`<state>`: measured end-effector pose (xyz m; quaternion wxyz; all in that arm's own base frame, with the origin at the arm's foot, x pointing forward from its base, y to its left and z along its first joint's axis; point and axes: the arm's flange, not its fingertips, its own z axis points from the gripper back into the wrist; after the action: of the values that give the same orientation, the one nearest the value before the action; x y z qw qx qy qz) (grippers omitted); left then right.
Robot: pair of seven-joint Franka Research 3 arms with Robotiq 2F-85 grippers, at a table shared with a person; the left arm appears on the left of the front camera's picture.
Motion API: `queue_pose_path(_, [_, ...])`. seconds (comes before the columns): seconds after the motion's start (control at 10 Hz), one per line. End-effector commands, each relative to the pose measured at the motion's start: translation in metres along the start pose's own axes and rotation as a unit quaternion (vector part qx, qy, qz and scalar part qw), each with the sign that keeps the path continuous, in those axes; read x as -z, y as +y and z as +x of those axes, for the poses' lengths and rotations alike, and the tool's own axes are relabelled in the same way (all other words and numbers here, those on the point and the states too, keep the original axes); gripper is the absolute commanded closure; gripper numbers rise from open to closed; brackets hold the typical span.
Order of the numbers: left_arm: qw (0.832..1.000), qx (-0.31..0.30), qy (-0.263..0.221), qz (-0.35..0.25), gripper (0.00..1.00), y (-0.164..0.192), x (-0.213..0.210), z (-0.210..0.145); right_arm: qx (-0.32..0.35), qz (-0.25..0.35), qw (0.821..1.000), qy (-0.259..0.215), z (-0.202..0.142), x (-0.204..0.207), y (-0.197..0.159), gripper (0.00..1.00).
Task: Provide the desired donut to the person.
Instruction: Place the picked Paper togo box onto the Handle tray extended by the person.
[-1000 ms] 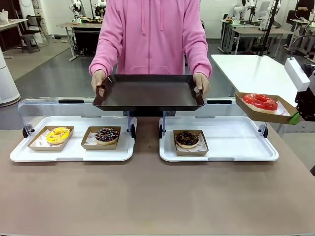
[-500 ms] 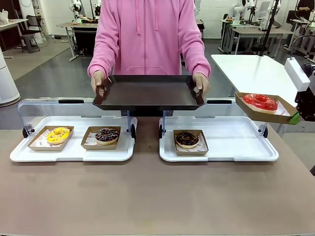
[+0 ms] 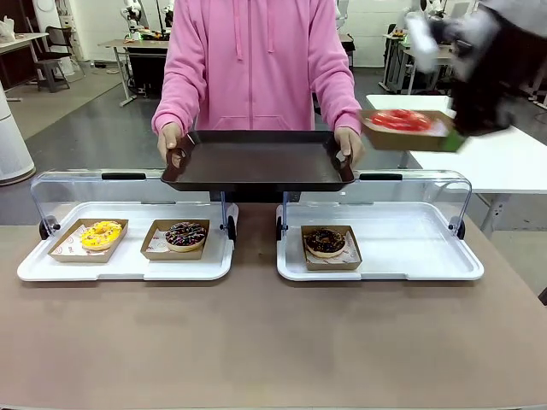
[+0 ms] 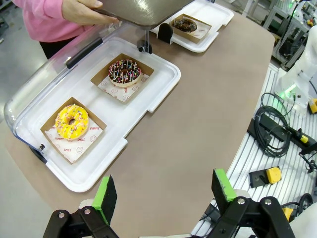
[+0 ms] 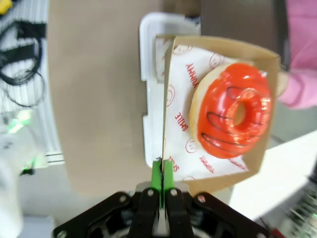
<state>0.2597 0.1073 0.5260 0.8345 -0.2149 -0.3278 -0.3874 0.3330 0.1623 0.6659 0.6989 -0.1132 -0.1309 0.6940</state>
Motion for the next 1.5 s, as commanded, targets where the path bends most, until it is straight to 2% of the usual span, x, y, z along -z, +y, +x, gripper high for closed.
queue_pose_path(0.0, [1.000,0.008,-0.005,-0.005,0.00,0.002,-0.001,-0.002,-0.003,0.028,0.999,0.038,0.052,0.003,-0.057,0.99])
queue_pose_path(0.1, [1.000,0.008,-0.005,-0.005,0.00,0.002,-0.001,-0.002,0.015,0.017,0.998,0.058,0.091,0.023,-0.072,0.99])
queue_pose_path(0.2, [1.000,0.008,-0.005,-0.005,0.00,0.002,-0.001,-0.002,0.011,0.014,0.998,0.061,0.115,0.047,-0.079,0.99])
queue_pose_path(0.5, [1.000,0.008,-0.005,-0.005,0.00,0.002,-0.001,-0.002,0.004,-0.010,0.999,0.034,0.147,0.112,-0.083,0.99])
queue_pose_path(0.8, [1.000,0.008,-0.005,-0.005,0.00,0.002,-0.001,-0.002,-0.008,-0.020,0.999,0.041,0.146,0.148,-0.091,0.99])
queue_pose_path(1.0, [1.000,0.008,-0.005,-0.005,0.00,0.002,-0.001,-0.002,-0.014,-0.006,1.000,0.020,0.133,0.160,-0.100,0.99])
queue_pose_path(1.2, [1.000,0.008,-0.005,-0.005,0.00,0.002,-0.001,-0.002,0.012,-0.018,1.000,0.017,0.135,0.174,-0.107,0.99])
queue_pose_path(1.3, [1.000,0.008,-0.005,-0.005,0.00,0.002,-0.001,-0.002,0.020,-0.014,1.000,0.013,0.133,0.178,-0.111,0.99])
queue_pose_path(1.4, [1.000,0.008,-0.005,-0.005,0.00,0.002,-0.001,-0.002,-0.006,0.012,1.000,-0.001,0.131,0.184,-0.113,0.99])
